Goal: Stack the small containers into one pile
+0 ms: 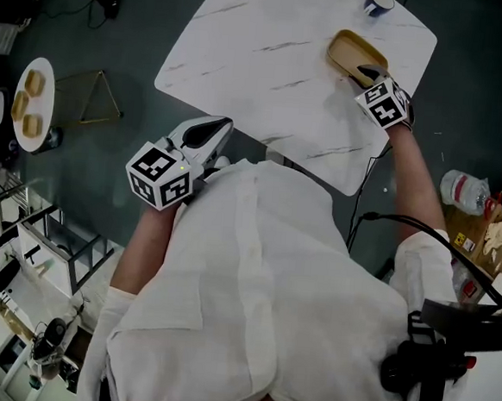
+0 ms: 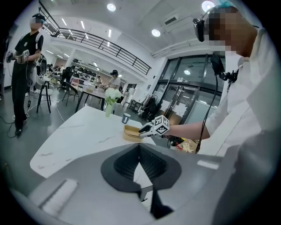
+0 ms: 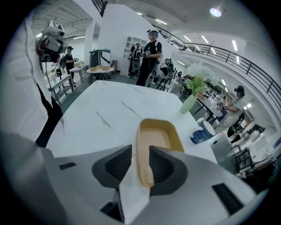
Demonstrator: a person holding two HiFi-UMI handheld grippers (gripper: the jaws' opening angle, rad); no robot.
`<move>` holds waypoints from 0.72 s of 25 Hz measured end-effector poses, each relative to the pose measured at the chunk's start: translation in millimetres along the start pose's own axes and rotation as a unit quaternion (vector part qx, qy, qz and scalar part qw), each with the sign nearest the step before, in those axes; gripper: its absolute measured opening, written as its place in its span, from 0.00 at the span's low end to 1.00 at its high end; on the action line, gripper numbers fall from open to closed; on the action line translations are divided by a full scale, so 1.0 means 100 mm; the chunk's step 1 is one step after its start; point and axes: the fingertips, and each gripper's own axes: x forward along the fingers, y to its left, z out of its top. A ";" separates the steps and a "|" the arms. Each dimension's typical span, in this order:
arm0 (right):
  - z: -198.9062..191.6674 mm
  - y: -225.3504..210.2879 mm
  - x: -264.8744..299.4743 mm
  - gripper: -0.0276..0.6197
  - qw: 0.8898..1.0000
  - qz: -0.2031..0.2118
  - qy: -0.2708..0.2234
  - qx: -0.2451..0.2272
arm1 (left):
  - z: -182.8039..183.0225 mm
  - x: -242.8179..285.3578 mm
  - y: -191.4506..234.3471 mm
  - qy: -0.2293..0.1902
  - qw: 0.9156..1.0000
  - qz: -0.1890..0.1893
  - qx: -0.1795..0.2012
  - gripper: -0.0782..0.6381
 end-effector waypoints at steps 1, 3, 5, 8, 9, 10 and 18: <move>0.01 0.01 -0.06 0.21 1.000 -0.008 -0.004 0.012 | 0.00 -0.01 0.00 0.001 1.000 -0.006 0.002 0.12; 0.05 0.06 -0.18 0.21 0.999 -0.026 -0.014 0.037 | 0.01 -0.04 -0.01 0.004 1.000 -0.018 0.009 0.12; 0.09 0.13 -0.33 0.21 0.997 -0.045 -0.025 0.064 | 0.02 -0.07 -0.01 0.005 0.999 -0.029 0.015 0.12; 0.13 0.24 -0.57 0.17 0.988 -0.071 -0.052 0.128 | 0.03 -0.14 0.00 0.006 0.999 -0.047 0.018 0.12; 0.13 0.28 -0.66 0.14 0.983 -0.081 -0.062 0.154 | 0.03 -0.16 0.00 0.007 0.998 -0.054 0.020 0.12; 0.13 0.33 -0.76 0.10 0.977 -0.091 -0.073 0.180 | 0.03 -0.18 0.01 0.009 0.998 -0.063 0.024 0.12; 0.25 1.28 -1.27 0.05 0.935 -0.108 -0.133 0.310 | 0.01 -0.38 -0.06 0.018 0.991 -0.119 0.050 0.12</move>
